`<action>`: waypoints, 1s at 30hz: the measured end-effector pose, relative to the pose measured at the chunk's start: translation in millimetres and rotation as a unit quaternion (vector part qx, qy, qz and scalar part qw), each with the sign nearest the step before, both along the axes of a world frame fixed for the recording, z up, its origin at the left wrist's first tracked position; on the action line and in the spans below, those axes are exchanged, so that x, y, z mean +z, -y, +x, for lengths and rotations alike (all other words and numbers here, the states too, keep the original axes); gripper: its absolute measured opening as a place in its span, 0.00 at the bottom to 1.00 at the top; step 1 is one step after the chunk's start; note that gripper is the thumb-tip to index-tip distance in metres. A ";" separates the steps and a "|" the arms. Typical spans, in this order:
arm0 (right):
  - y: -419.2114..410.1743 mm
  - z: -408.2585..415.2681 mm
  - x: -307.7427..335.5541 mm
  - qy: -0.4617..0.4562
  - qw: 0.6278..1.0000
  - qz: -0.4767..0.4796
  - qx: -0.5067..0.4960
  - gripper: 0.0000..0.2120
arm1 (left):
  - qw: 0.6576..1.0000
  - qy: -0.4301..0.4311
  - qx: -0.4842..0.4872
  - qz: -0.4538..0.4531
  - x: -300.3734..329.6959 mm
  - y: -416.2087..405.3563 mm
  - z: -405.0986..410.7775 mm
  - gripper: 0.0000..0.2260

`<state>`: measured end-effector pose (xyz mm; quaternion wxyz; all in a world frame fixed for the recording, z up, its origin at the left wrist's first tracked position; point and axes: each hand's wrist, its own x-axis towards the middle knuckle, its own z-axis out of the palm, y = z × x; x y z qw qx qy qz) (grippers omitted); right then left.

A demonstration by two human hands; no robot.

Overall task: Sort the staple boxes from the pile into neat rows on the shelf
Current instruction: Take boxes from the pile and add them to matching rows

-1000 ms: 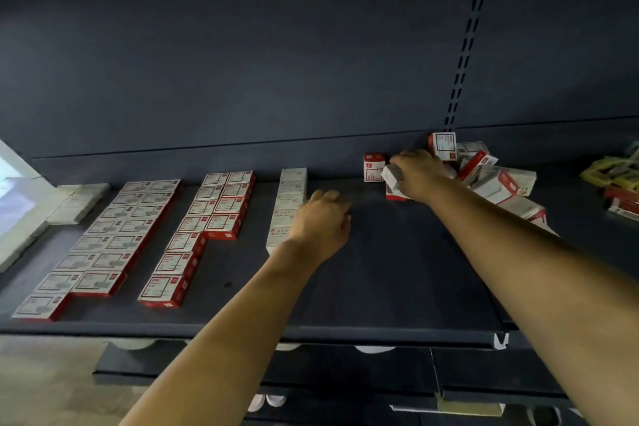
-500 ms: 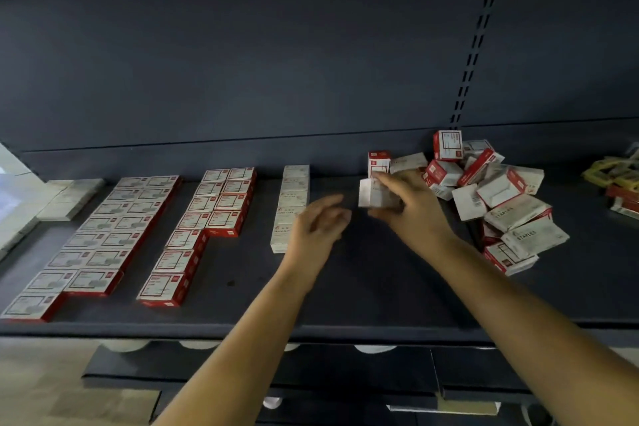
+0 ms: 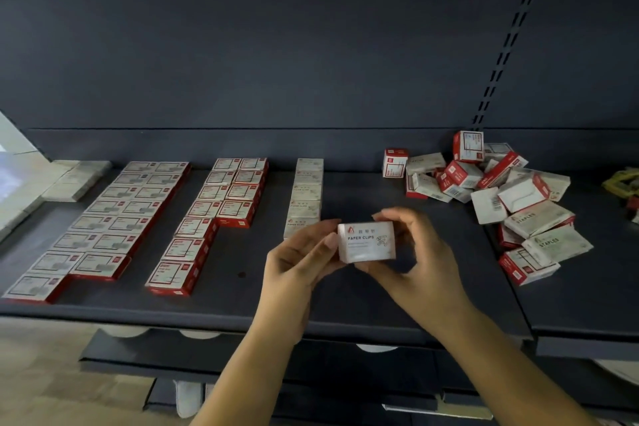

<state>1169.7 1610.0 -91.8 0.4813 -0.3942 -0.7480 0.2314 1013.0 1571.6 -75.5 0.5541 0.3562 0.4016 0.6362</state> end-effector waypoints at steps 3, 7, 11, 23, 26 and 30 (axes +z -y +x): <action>-1.0 -4.4 -2.4 -0.004 1.000 0.011 0.001 0.25 | 1.000 -0.024 -0.010 0.011 -2.7 2.6 -3.1 0.13; -3.6 -8.9 -5.9 -0.010 0.999 0.029 0.020 0.24 | 0.998 -0.055 0.022 0.007 -5.9 1.3 -12.6 0.11; -7.1 -18.8 -13.9 0.013 0.998 0.050 0.047 0.26 | 0.895 -0.419 0.035 0.145 -15.6 1.2 -33.7 0.17; -3.7 -41.5 -40.6 0.178 0.980 0.061 0.071 0.27 | 0.683 -0.677 0.010 0.273 -43.7 -9.1 -70.9 0.22; -11.4 -47.6 -44.4 0.201 0.978 0.043 0.042 0.27 | 0.659 -0.708 -0.015 0.251 -61.0 -27.6 -81.5 0.19; -15.7 -51.7 -46.3 0.192 0.981 0.024 0.018 0.25 | 0.660 -0.710 -0.011 0.246 -72.7 -36.1 -88.2 0.13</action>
